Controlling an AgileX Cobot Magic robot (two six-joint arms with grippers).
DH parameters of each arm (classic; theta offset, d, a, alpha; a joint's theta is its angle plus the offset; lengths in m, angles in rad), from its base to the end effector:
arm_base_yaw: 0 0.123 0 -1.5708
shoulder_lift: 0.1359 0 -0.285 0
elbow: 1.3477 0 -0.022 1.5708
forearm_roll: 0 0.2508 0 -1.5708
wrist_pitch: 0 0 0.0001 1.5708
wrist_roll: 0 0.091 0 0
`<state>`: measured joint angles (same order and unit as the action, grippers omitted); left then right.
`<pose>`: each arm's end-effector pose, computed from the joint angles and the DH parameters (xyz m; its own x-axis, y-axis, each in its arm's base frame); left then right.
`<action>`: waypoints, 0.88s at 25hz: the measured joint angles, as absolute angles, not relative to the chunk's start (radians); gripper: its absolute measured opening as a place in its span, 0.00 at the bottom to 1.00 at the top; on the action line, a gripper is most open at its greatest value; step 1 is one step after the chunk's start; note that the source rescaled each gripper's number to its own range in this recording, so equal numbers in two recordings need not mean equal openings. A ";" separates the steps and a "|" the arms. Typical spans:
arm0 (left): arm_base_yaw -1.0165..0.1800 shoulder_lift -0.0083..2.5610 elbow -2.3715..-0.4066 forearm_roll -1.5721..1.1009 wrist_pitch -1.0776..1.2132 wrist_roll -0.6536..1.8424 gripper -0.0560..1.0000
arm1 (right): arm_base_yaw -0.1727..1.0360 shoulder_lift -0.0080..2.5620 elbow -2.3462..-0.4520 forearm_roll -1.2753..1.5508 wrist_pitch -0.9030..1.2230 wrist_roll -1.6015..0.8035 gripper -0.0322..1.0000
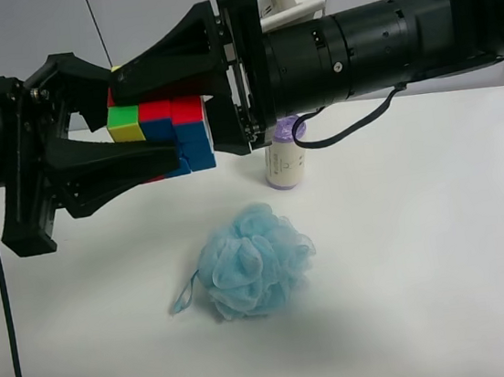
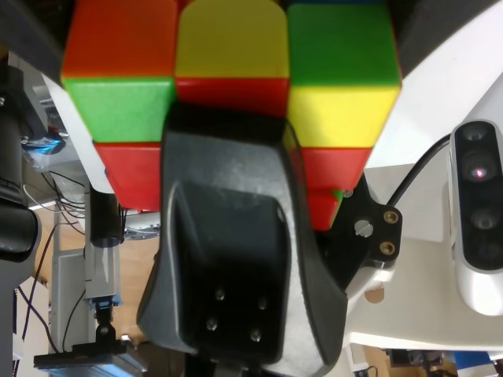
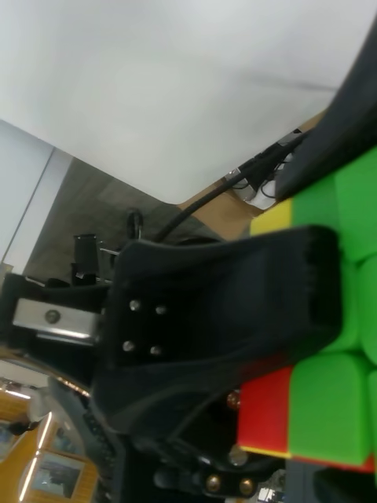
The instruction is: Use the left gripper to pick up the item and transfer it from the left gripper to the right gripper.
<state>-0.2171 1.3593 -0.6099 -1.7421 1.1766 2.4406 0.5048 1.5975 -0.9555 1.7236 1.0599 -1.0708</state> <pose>0.2029 -0.1296 0.2602 0.1704 0.1460 -0.9745 0.9660 0.1703 0.1944 0.2378 0.2211 0.2777 -0.8713 -0.0641 -0.4866 -0.4908 0.1300 0.8615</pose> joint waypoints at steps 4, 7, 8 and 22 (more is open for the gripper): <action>-0.217 1.359 -0.610 -1.744 1.170 2.441 0.05 | 0.505 1.598 -0.955 1.724 1.050 -1.071 0.17; -0.217 1.359 -0.610 -1.744 1.166 2.441 0.05 | 0.505 1.598 -0.955 1.724 1.045 -1.071 0.17; -0.217 1.359 -0.610 -1.744 1.165 2.441 0.05 | 0.505 1.598 -0.955 1.724 1.045 -1.071 0.17; -0.217 1.359 -0.610 -1.739 1.154 2.441 0.98 | 0.505 1.598 -0.955 1.731 1.023 -1.070 0.05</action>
<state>-0.2171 1.3593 -0.6099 -1.7392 1.1543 2.4406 0.5048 1.5975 -0.9555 1.7306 1.0229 -1.0697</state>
